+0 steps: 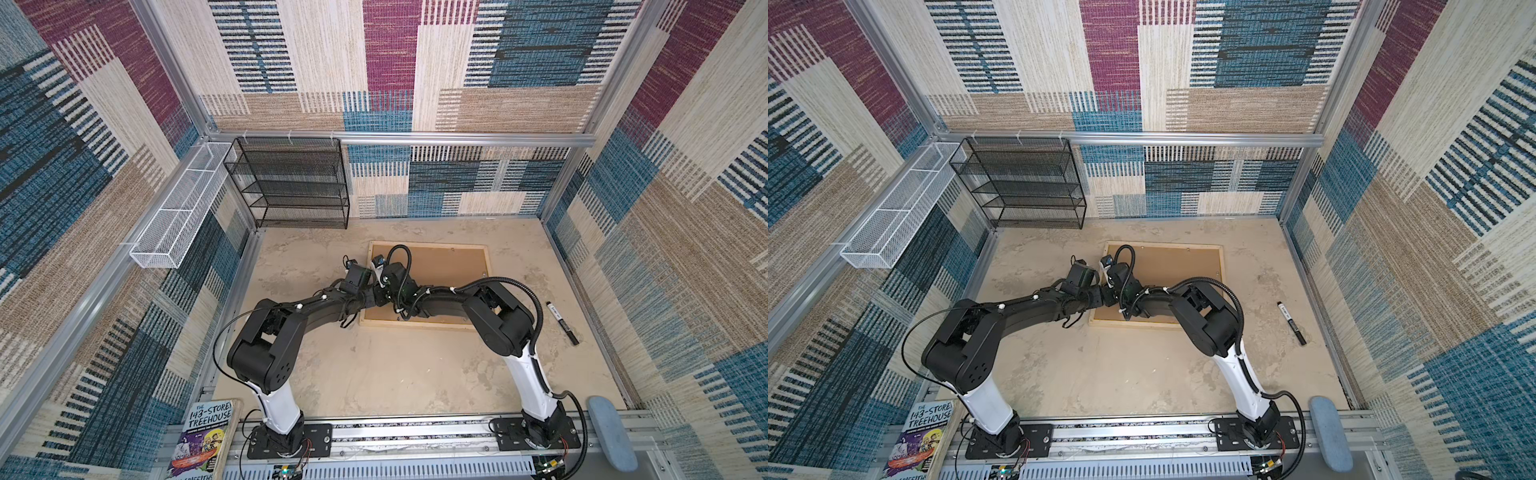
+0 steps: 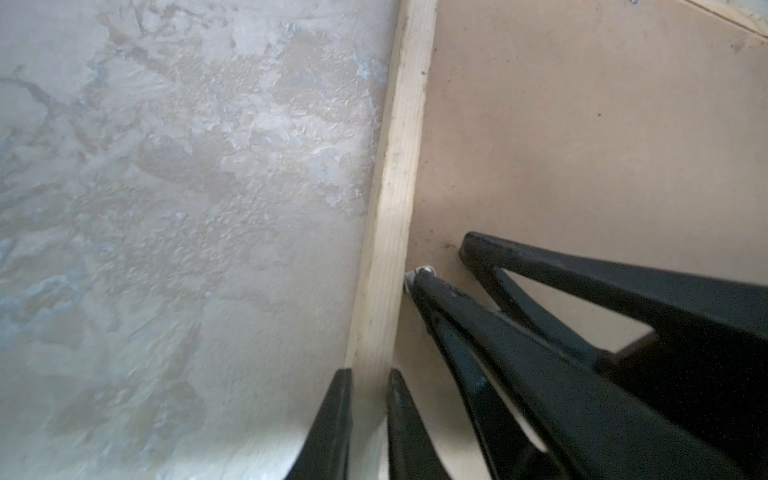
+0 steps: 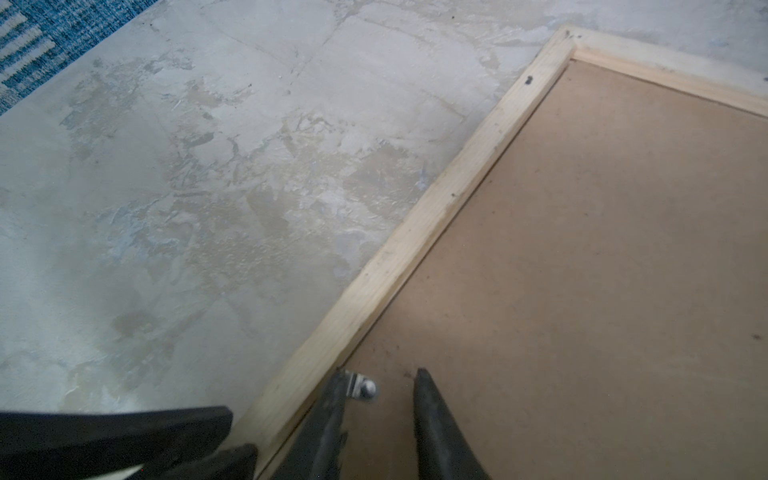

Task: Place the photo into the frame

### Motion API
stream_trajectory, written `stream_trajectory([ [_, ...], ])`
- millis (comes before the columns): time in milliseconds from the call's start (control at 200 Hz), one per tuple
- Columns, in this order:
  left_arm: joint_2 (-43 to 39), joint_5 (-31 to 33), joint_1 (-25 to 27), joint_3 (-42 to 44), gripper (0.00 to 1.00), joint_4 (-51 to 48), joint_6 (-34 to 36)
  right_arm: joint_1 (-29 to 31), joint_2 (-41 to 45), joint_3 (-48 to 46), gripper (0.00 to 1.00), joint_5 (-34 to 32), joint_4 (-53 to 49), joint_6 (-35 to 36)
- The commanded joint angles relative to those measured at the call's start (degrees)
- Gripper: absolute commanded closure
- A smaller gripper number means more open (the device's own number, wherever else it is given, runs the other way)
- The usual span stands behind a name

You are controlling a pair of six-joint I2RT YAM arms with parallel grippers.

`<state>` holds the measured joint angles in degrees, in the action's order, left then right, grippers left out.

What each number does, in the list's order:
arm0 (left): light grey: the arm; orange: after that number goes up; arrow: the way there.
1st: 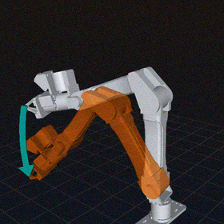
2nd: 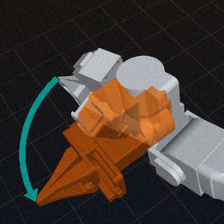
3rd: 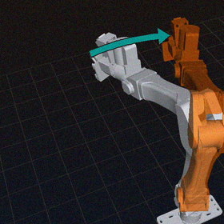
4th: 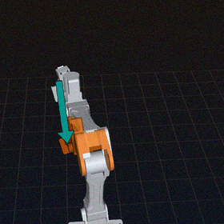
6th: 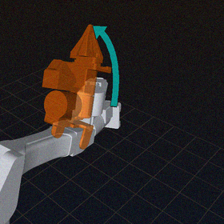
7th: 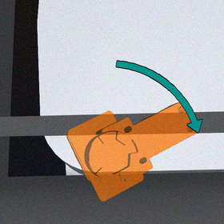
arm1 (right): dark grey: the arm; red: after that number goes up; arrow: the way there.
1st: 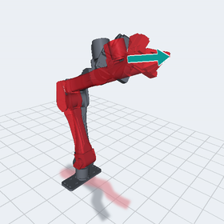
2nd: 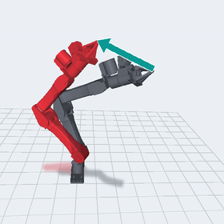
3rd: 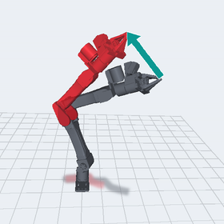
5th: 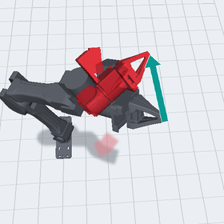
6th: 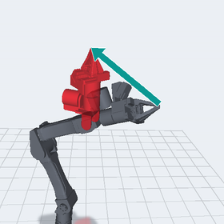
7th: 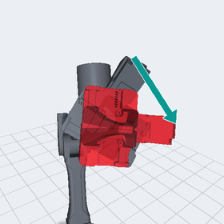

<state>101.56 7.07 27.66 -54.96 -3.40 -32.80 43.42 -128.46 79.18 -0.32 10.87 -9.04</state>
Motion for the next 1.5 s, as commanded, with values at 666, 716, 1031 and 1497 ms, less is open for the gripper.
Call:
stream_trajectory([
  [666, 0.1, -13.4, 1.0, 7.5, 0.8, -1.5, -2.3, -0.1, -3.8, 3.0, 0.65, 4.4, -34.9, 0.7],
  [716, -0.3, -13.3, 1.0, 8.0, 0.79, -1.5, -2.3, -0.1, -3.9, 3.4, 0.65, 4.4, -35.3, 0.8],
  [1031, -0.8, -12.6, 1.0, 9.2, 0.77, -1.5, -2.1, -0.2, -4.4, 4.3, 0.65, 2.9, -37.3, 1.4],
  [1497, -0.5, -11.0, 1.0, 9.0, 0.81, -4.8, -2.1, -0.3, -3.8, 3.1, 0.67, 3.4, -36.4, 3.2],
])
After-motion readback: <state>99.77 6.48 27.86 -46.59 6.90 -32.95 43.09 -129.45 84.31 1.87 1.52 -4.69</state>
